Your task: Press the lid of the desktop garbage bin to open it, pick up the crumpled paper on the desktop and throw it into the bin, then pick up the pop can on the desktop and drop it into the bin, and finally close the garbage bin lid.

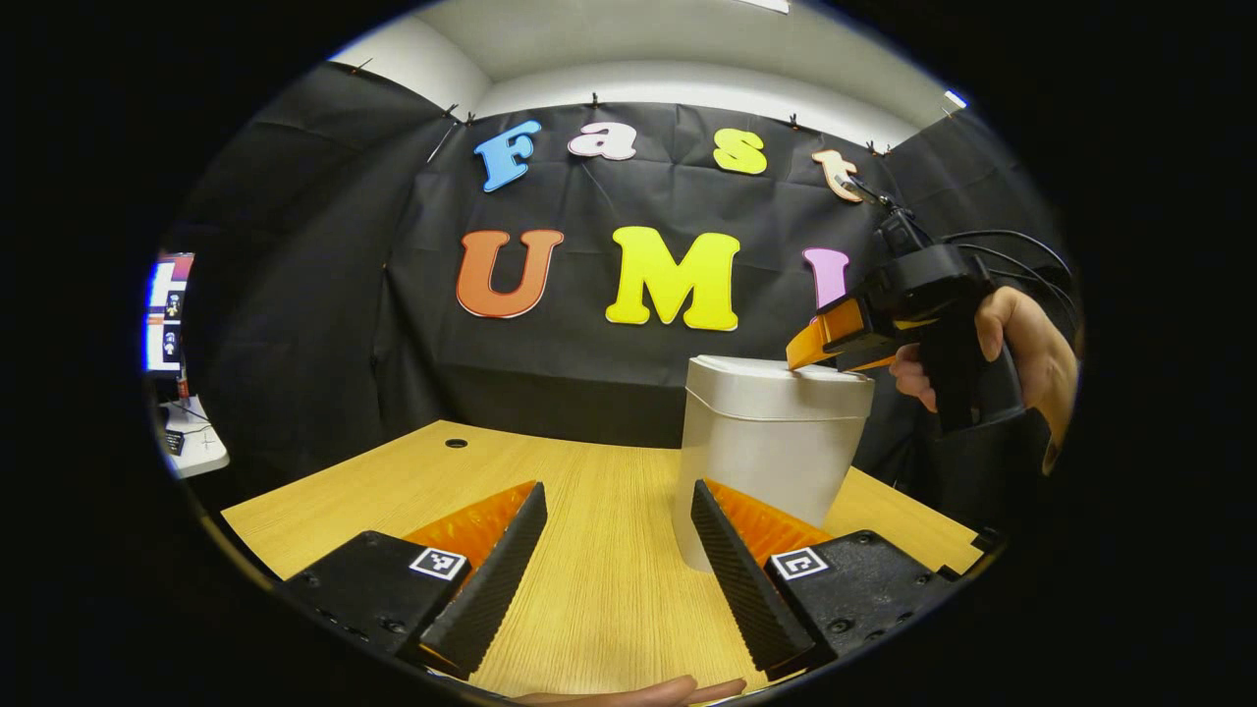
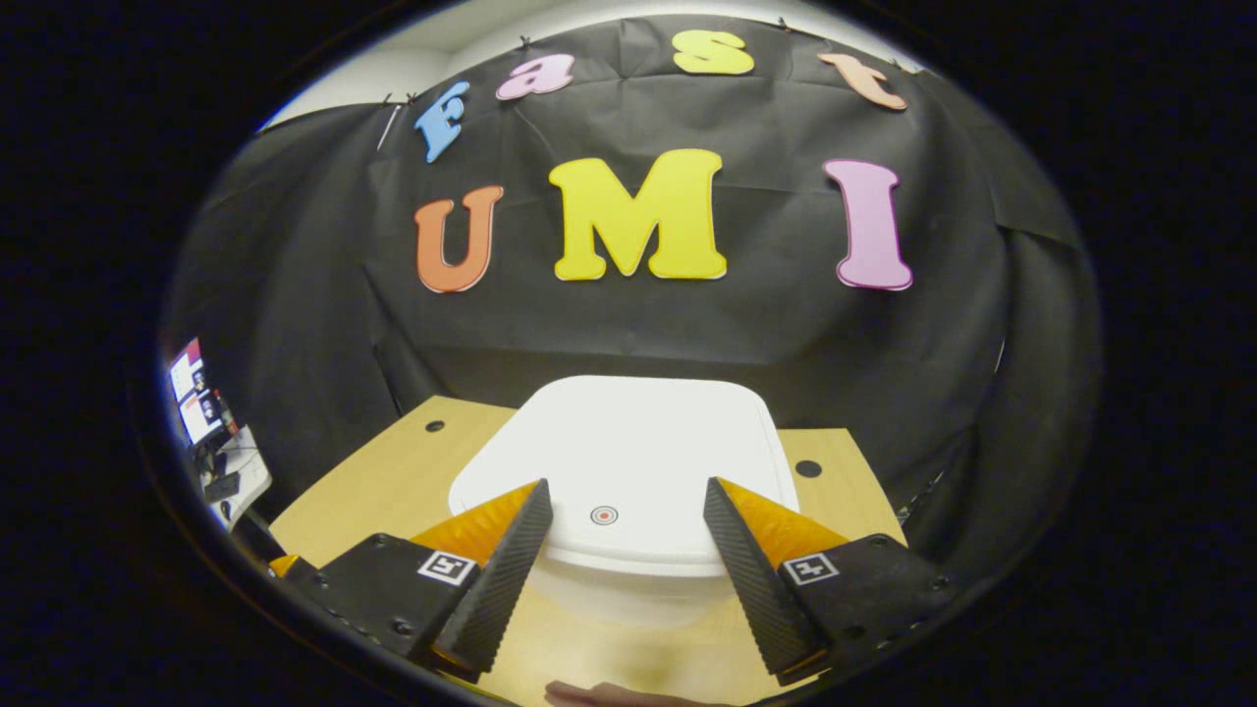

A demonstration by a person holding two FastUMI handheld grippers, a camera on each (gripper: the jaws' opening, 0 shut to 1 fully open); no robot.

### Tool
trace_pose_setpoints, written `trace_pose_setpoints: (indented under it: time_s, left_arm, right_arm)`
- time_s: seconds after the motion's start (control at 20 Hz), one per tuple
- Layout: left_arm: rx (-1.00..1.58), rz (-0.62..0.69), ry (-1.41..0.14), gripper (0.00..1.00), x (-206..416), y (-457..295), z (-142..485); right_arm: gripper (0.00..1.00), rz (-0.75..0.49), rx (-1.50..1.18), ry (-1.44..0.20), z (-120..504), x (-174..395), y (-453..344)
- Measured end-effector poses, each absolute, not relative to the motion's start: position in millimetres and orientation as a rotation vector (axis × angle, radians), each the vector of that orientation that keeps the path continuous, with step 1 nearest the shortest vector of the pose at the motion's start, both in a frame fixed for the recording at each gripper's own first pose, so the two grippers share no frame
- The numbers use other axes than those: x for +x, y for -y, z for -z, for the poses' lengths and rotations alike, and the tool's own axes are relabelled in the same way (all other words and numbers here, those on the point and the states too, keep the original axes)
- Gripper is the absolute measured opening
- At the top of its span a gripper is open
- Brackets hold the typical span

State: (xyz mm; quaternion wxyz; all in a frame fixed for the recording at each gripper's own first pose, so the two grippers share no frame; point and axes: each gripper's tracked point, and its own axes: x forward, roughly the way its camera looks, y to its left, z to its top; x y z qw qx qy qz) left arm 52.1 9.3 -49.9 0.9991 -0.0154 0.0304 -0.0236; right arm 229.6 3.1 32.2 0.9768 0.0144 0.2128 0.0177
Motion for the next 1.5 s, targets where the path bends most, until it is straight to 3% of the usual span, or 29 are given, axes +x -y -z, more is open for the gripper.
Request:
trace_pose_setpoints:
  time_s: [0.25, 0.7, 0.95, 1.2, 1.25, 1.3, 1.5]
  left_arm:
    - [-0.017, 0.073, -0.041, 0.96, 49, 0, 45]
    - [0.080, 0.025, -0.049, 0.96, 59, 0, 57]
    - [0.117, 0.046, -0.032, 0.96, 57, 21, 58]
    - [0.105, 0.056, -0.006, 0.96, 50, 25, 49]
    - [0.111, 0.046, -0.002, 1.00, 48, 21, 48]
    - [0.107, 0.041, -0.001, 0.96, 48, 19, 48]
    - [0.033, 0.049, -0.012, 0.95, 47, 17, 48]
  right_arm:
    - [0.98, -0.022, 0.034, -0.250, -37, 230, -7]
    - [0.96, -0.028, -0.033, -0.088, -37, 197, -17]
    - [0.95, 0.067, -0.187, 0.044, -38, 160, -9]
    - [0.98, 0.050, -0.151, 0.028, -13, 103, -9]
    - [0.95, 0.052, -0.143, 0.019, -12, 93, -5]
    - [0.95, 0.056, -0.139, 0.009, -12, 83, -2]
    - [0.95, 0.080, -0.102, 0.015, -20, 47, 8]
